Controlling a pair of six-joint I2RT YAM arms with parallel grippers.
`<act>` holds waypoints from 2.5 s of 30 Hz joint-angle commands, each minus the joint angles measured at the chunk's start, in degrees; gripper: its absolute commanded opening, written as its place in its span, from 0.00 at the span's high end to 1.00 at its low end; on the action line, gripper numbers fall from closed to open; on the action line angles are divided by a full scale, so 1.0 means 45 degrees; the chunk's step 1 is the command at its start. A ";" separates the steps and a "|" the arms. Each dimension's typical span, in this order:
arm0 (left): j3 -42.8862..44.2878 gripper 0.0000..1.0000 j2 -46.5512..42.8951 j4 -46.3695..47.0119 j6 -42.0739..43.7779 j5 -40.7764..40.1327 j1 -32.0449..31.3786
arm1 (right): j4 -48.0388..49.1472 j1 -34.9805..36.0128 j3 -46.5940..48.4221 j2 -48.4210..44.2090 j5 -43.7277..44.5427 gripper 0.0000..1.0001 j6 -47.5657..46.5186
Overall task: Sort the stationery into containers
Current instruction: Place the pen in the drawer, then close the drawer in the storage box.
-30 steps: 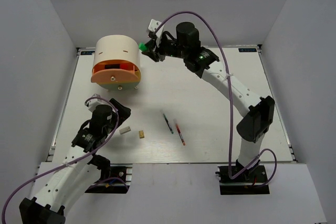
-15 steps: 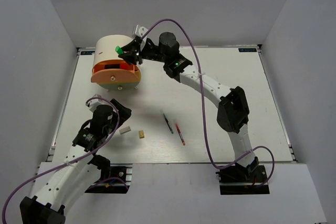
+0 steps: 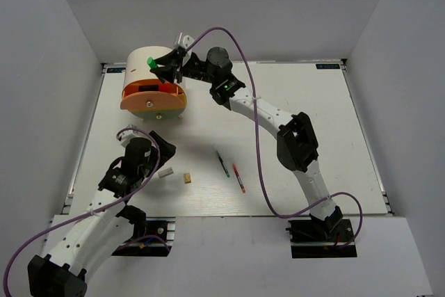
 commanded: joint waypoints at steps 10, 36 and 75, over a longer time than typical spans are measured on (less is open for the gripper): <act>-0.0071 0.00 0.0121 0.0556 0.0372 0.0333 0.0073 | 0.0748 0.0174 0.0729 0.0661 0.0354 0.84 0.0079; 0.0046 0.00 0.0238 0.0811 0.0606 0.0450 0.0073 | 0.0338 0.0213 -0.0306 0.0369 -0.0036 0.52 -0.0527; 0.4050 0.33 0.3890 0.3308 0.3362 -0.1211 0.0503 | -0.8763 -0.5838 -0.9989 -0.9138 -0.0502 0.79 -0.2284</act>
